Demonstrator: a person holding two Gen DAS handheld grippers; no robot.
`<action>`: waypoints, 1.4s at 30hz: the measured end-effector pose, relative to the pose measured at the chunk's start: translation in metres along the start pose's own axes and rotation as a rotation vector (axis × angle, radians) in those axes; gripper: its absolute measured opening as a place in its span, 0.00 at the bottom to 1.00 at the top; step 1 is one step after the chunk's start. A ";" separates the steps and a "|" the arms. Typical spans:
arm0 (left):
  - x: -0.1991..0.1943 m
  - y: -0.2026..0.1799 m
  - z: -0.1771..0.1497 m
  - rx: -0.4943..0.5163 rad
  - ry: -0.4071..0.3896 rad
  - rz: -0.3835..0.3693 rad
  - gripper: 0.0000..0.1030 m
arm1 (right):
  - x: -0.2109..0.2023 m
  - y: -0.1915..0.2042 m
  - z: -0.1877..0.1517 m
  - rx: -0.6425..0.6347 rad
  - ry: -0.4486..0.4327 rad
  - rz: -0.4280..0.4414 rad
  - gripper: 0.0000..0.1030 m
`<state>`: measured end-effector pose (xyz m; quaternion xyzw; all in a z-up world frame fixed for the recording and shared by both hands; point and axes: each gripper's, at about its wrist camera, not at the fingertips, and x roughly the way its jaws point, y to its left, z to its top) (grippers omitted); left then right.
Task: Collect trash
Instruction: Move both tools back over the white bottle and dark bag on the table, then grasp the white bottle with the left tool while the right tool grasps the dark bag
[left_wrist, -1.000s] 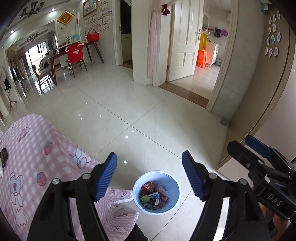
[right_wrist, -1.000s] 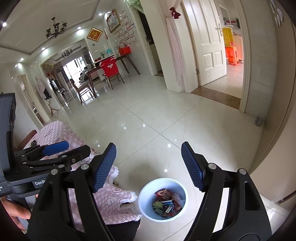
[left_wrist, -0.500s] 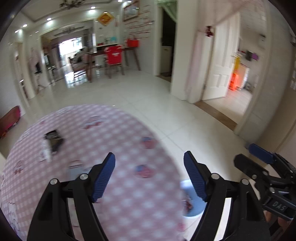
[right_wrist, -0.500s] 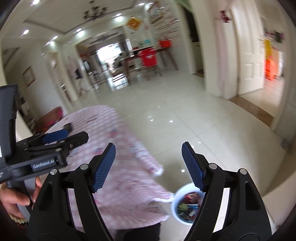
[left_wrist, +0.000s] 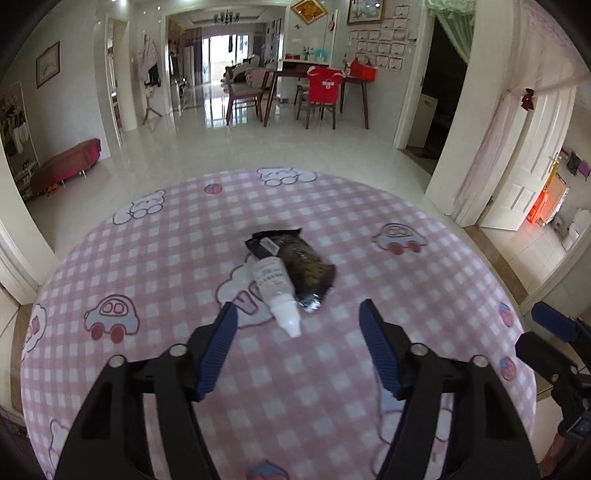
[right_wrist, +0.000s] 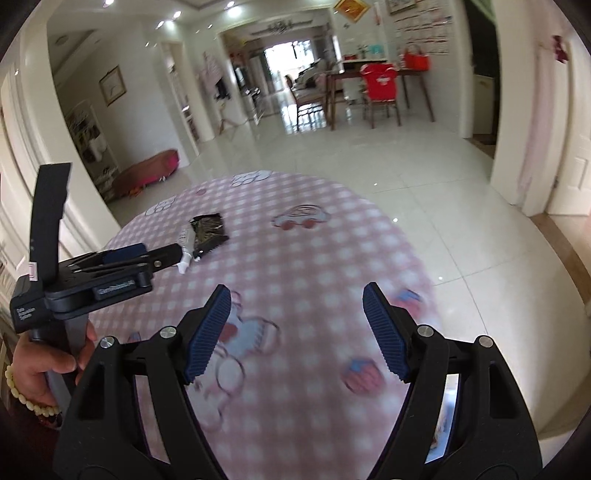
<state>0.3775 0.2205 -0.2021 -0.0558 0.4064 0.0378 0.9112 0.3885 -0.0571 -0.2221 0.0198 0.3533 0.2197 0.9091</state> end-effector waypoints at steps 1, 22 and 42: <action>0.007 0.005 0.003 -0.005 0.014 -0.001 0.55 | 0.004 0.004 0.000 -0.008 0.005 0.001 0.71; 0.005 0.072 0.010 -0.135 -0.030 0.060 0.23 | 0.132 0.101 0.051 -0.174 0.182 0.071 0.71; -0.056 -0.020 -0.007 0.016 -0.096 -0.018 0.23 | 0.024 0.034 0.019 -0.104 0.070 0.089 0.29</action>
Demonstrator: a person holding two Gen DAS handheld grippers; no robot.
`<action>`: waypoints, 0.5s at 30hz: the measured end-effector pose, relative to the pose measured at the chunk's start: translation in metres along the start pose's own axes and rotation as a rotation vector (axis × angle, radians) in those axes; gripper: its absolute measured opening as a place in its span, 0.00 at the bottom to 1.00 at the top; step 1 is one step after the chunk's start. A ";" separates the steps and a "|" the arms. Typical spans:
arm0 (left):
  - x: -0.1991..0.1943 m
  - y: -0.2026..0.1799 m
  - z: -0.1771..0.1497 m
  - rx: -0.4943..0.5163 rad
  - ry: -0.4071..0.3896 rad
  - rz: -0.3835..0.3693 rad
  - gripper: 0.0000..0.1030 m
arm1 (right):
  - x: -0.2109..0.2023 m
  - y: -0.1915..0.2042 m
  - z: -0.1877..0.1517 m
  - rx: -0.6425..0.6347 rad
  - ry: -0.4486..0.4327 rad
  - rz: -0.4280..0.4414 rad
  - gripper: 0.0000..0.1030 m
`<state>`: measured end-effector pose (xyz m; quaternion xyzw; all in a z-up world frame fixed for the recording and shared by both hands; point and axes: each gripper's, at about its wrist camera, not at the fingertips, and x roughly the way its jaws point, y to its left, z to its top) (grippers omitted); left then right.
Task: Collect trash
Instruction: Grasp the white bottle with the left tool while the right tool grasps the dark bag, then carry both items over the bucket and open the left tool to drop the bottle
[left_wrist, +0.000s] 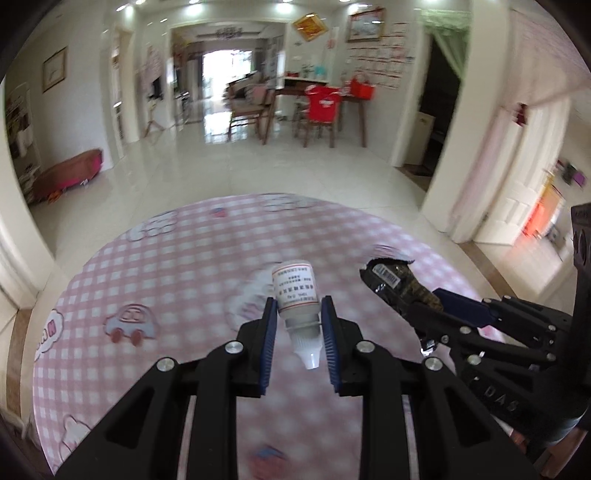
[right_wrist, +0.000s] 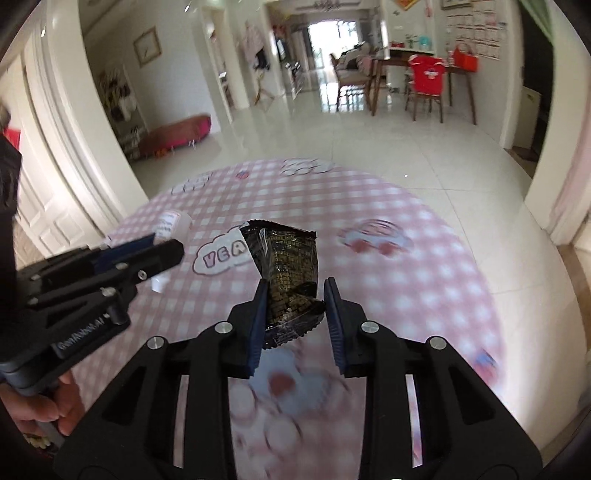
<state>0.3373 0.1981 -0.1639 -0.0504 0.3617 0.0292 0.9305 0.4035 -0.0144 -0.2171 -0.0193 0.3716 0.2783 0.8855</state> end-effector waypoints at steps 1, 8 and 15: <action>-0.006 -0.012 -0.003 0.018 -0.005 -0.010 0.23 | -0.014 -0.008 -0.006 0.017 -0.019 -0.003 0.29; -0.033 -0.097 -0.024 0.144 -0.020 -0.087 0.23 | -0.109 -0.069 -0.060 0.152 -0.138 -0.029 0.29; -0.043 -0.195 -0.052 0.290 0.002 -0.181 0.23 | -0.180 -0.133 -0.126 0.309 -0.221 -0.086 0.29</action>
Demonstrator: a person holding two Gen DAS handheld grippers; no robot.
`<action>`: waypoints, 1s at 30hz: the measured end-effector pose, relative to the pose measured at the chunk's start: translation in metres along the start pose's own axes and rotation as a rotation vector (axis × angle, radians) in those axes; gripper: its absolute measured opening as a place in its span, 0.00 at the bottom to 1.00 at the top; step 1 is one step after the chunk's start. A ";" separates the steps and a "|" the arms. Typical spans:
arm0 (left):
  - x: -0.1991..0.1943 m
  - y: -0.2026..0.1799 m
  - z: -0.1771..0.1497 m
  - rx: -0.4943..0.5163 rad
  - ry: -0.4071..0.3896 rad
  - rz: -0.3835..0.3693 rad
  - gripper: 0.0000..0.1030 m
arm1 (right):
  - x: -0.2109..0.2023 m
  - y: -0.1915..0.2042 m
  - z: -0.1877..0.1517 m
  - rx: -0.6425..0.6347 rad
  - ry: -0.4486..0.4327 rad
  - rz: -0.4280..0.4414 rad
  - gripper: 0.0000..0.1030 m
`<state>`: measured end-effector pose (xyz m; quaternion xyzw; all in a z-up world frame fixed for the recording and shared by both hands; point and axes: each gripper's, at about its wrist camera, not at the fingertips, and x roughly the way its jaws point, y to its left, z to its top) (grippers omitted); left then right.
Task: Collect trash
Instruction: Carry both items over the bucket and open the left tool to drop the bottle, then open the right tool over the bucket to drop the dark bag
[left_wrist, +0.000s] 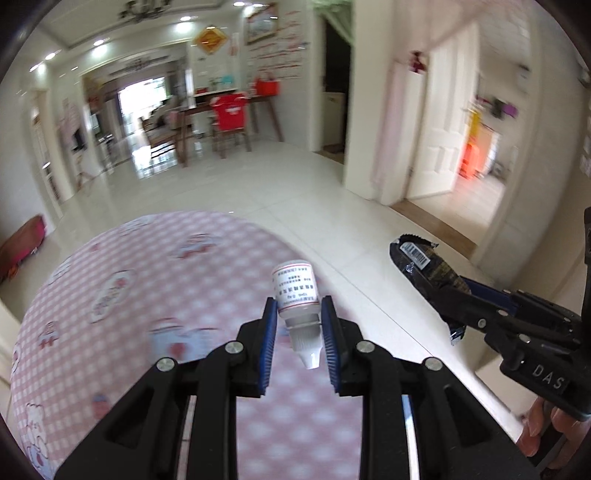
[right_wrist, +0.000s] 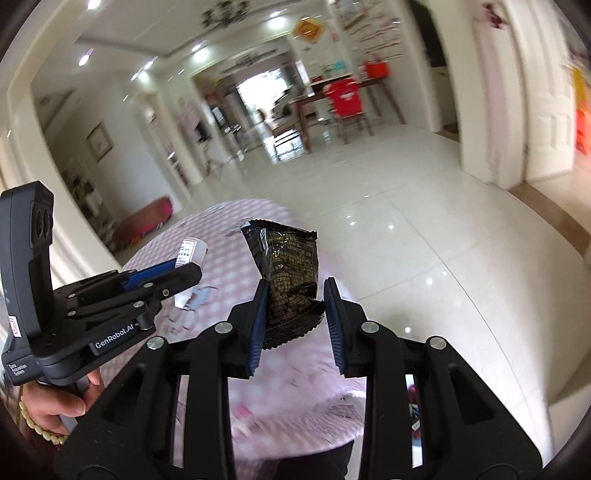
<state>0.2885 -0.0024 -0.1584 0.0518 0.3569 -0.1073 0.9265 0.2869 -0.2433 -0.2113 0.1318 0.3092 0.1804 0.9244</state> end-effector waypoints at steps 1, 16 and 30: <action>0.002 -0.013 -0.001 0.017 0.005 -0.012 0.23 | -0.008 -0.011 -0.005 0.021 -0.009 -0.009 0.29; 0.069 -0.155 -0.020 0.195 0.143 -0.163 0.23 | -0.083 -0.126 -0.064 0.278 -0.109 -0.138 0.29; 0.083 -0.168 -0.024 0.168 0.153 -0.111 0.75 | -0.082 -0.141 -0.077 0.332 -0.112 -0.170 0.29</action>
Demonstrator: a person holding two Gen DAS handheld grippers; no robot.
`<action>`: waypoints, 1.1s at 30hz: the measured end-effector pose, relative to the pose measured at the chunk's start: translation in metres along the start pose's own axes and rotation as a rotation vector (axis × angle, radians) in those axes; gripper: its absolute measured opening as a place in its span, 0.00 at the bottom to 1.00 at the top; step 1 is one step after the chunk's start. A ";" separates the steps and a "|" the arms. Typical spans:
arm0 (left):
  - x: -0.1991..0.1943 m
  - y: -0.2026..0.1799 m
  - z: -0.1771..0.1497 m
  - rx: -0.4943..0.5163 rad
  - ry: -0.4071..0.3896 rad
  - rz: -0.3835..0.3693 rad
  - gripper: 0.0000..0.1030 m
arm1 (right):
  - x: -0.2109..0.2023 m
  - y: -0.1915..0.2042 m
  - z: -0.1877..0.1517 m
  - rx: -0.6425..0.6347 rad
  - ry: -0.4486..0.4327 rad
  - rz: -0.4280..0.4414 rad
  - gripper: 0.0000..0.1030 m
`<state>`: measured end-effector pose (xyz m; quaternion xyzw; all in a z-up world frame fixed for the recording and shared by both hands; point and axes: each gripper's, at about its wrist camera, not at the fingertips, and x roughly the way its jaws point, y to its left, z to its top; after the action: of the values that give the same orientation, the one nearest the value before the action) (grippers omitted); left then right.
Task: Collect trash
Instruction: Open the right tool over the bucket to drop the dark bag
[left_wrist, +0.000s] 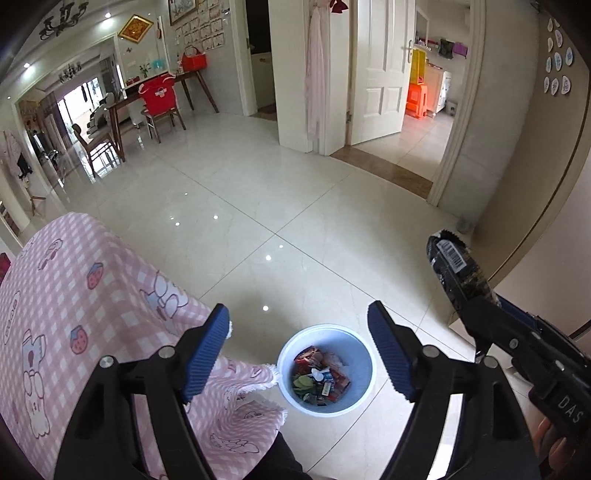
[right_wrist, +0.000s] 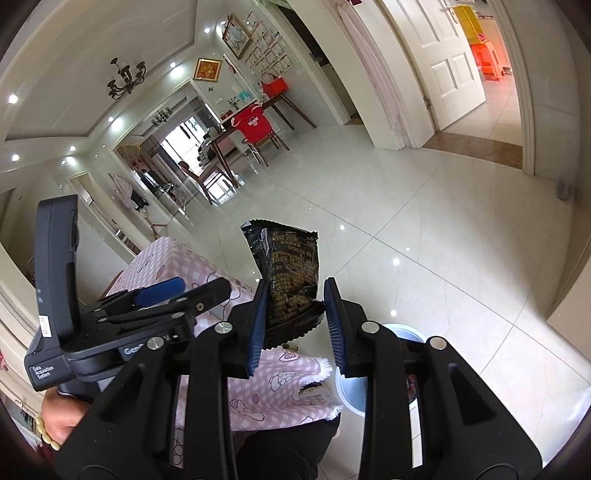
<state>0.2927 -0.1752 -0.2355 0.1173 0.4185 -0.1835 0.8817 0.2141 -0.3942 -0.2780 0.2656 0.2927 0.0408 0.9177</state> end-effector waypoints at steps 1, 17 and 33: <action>-0.003 0.003 -0.002 -0.006 -0.002 0.009 0.76 | 0.000 0.002 0.000 -0.003 0.002 0.001 0.29; -0.035 0.046 -0.004 -0.070 -0.055 0.081 0.80 | 0.019 0.024 0.009 -0.055 0.017 0.027 0.29; -0.081 0.104 -0.040 -0.164 -0.069 0.197 0.83 | 0.049 0.061 -0.006 -0.114 0.026 -0.006 0.70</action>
<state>0.2618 -0.0480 -0.1916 0.0789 0.3880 -0.0651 0.9160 0.2562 -0.3277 -0.2767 0.2115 0.3026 0.0580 0.9275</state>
